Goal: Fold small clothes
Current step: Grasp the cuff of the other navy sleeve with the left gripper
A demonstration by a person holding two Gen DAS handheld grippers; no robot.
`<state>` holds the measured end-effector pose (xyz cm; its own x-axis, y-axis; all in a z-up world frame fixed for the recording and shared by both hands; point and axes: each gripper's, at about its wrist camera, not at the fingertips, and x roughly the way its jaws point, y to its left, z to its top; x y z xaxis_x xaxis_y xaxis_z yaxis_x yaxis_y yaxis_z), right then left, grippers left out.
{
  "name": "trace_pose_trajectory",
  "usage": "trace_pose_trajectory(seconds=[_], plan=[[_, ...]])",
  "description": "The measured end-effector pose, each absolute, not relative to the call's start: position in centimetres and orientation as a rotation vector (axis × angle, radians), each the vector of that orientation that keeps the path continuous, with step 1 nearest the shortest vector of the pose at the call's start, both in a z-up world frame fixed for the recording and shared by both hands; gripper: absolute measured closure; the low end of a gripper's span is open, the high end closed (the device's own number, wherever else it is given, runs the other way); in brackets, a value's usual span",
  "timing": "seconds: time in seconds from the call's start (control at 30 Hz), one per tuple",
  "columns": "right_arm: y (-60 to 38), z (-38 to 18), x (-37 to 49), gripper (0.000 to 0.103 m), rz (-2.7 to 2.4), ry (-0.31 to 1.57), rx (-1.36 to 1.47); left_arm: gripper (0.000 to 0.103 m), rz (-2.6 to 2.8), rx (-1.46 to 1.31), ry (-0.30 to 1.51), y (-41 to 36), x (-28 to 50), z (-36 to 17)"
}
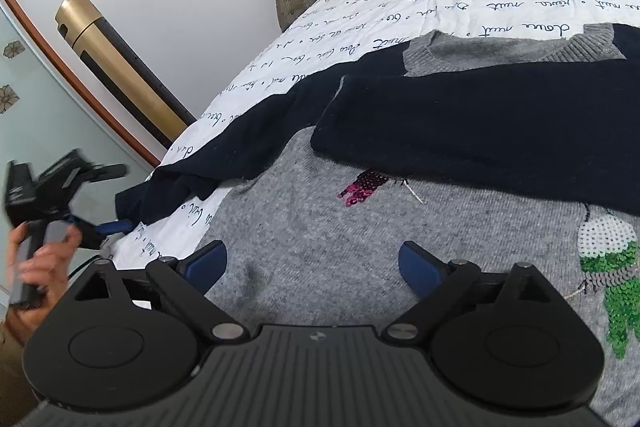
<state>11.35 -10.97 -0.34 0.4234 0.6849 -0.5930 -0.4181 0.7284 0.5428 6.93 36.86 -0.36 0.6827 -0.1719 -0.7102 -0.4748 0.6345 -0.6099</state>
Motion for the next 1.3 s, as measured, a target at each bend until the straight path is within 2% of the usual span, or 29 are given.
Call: trace_pose_trajectory(seconds=[0.17,0.3,0.47,0.7,0.9,1.13,1.2,1.23,1.27,1.3], plan=[[-11.6,-0.5,11.1,0.007,0.706,0.898,0.358,0.001,0.153,-1.027,0.765,39.4,9.4,-0.6],[-11.6,-0.4,11.0,0.007,0.700,0.898,0.362,0.001,0.276,-0.924,0.564,42.5,11.1,3.3],[-11.8,-0.7,10.6,0.007,0.704,0.887,0.363,0.000,0.333,-0.841,0.570,43.4,10.4,6.4],[-11.4,-0.7,10.7,0.005,0.707,0.887,0.353,0.001,0.218,-0.960,0.756,40.8,7.1,1.3],[-11.6,-0.6,10.5,0.005,0.705,0.884,0.361,0.001,0.172,-1.051,0.682,41.4,5.8,-2.3],[-11.7,-0.7,10.3,0.005,0.697,0.881,0.367,0.001,0.118,-1.069,0.577,43.5,9.3,-3.2],[-11.7,-0.7,10.3,0.005,0.696,0.879,0.366,0.009,0.122,-1.113,0.567,44.0,10.3,-3.7],[-11.7,-0.7,10.3,0.005,0.695,0.879,0.366,0.019,0.129,-1.115,0.568,44.1,10.6,-3.8],[-11.7,-0.7,10.2,0.005,0.695,0.879,0.366,0.033,0.136,-1.117,0.575,44.2,11.0,-3.9],[-11.7,-0.7,10.2,0.005,0.695,0.878,0.365,0.041,0.152,-1.126,0.589,44.2,11.3,-4.0]])
